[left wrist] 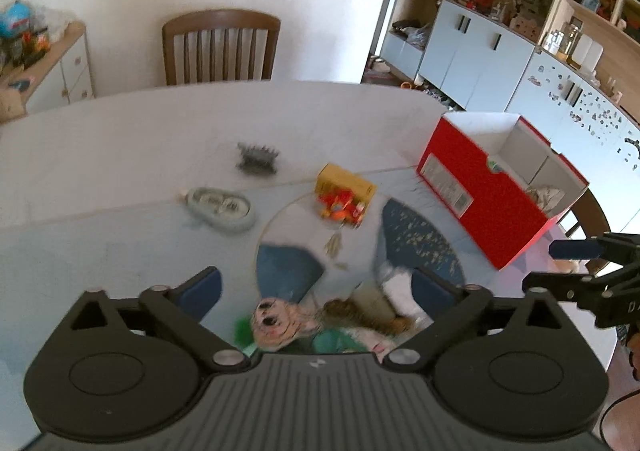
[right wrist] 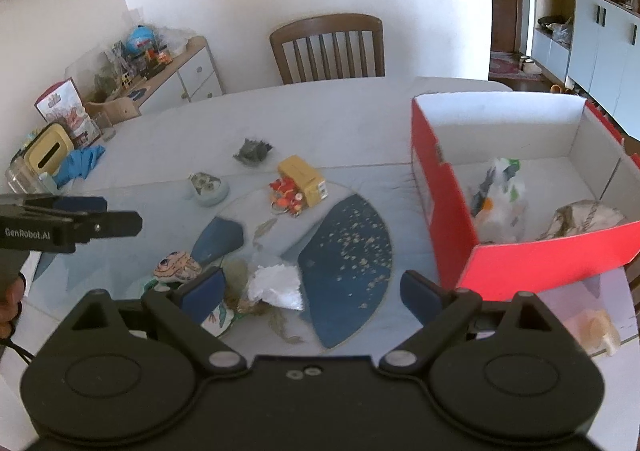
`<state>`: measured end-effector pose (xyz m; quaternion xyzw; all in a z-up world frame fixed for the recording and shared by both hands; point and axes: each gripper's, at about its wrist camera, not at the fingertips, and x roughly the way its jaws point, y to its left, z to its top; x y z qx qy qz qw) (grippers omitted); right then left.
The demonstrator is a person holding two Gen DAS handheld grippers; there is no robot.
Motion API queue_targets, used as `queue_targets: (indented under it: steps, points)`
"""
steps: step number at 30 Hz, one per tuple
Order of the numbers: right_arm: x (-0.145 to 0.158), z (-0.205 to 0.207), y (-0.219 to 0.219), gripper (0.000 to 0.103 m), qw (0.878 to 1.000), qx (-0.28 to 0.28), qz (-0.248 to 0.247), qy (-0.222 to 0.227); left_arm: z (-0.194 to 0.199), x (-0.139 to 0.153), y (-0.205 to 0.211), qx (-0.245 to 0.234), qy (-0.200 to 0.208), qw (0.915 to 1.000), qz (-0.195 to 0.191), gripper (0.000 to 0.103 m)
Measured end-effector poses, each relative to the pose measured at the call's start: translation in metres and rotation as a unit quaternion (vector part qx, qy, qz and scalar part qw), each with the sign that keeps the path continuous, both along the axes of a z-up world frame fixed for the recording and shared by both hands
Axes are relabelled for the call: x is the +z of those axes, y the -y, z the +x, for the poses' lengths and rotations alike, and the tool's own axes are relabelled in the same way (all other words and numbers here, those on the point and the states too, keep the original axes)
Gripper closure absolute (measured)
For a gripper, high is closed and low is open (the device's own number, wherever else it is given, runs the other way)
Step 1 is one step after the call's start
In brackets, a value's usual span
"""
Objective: Organize objects
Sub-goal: 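Move both grippers back to the table toward the plush and white granule bag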
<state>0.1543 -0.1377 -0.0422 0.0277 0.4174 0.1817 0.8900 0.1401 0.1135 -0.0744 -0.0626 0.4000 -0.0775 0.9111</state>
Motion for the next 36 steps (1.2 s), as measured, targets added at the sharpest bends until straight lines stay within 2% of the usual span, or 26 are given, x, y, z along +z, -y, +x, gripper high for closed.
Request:
queue_targets:
  steps: [12, 17, 23, 29, 36]
  points:
    - [-0.036, 0.011, -0.025, 0.008, 0.999, -0.012, -0.009, -0.037, -0.007, -0.055, -0.013, -0.024, -0.004, 0.9993, 0.029, 0.000]
    - [-0.049, 0.022, -0.035, 0.008, 0.999, -0.018, -0.013, -0.047, -0.001, -0.069, -0.016, -0.025, -0.009, 0.9989, 0.038, 0.000]
    - [-0.062, 0.036, -0.043, 0.009, 0.998, -0.032, -0.010, -0.060, 0.009, -0.077, -0.022, -0.025, -0.014, 0.9992, 0.029, 0.000]
    - [-0.075, 0.047, -0.046, 0.015, 0.996, -0.041, 0.021, -0.078, 0.017, -0.086, -0.023, -0.036, -0.019, 0.9991, 0.015, 0.000]
    - [-0.086, 0.057, -0.050, 0.026, 0.994, -0.041, 0.027, -0.097, 0.022, -0.090, -0.024, -0.036, -0.014, 0.9992, 0.011, 0.001]
